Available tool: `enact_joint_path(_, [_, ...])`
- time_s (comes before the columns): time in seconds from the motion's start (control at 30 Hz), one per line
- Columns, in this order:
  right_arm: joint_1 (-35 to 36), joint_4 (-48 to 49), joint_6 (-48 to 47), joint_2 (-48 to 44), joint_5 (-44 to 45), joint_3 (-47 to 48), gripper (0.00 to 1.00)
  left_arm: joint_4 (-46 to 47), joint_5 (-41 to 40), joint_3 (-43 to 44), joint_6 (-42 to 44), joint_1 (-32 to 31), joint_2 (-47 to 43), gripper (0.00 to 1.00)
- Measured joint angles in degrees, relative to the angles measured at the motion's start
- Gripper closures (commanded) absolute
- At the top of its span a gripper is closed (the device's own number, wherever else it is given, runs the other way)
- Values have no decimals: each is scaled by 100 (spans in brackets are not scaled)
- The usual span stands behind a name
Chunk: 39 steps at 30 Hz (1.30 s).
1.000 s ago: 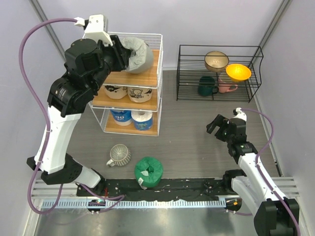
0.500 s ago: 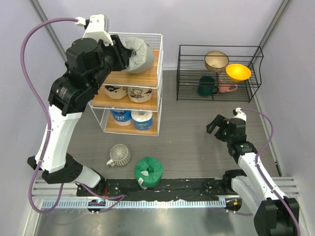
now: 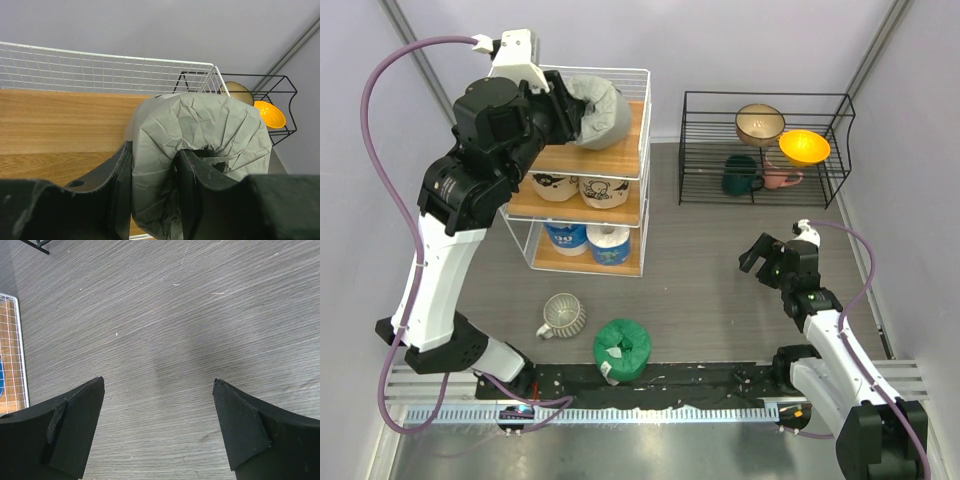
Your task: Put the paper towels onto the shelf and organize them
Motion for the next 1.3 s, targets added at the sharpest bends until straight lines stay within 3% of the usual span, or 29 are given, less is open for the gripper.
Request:
enact_joint_path(0.33, [0, 2, 0, 0, 0, -2, 5, -11, -109, -2, 26, 0, -7, 62])
enact_joint_path(0.53, [0, 2, 0, 0, 0, -2, 5, 2, -120, -70, 39, 0, -50, 43])
enact_joint_path(0.63, [0, 2, 0, 0, 0, -2, 4, 13, -157, -166, 48, 0, -125, 39])
enact_joint_path(1.3, [0, 2, -4, 0, 0, -2, 5, 503, -208, -568, 70, 9, -258, 34])
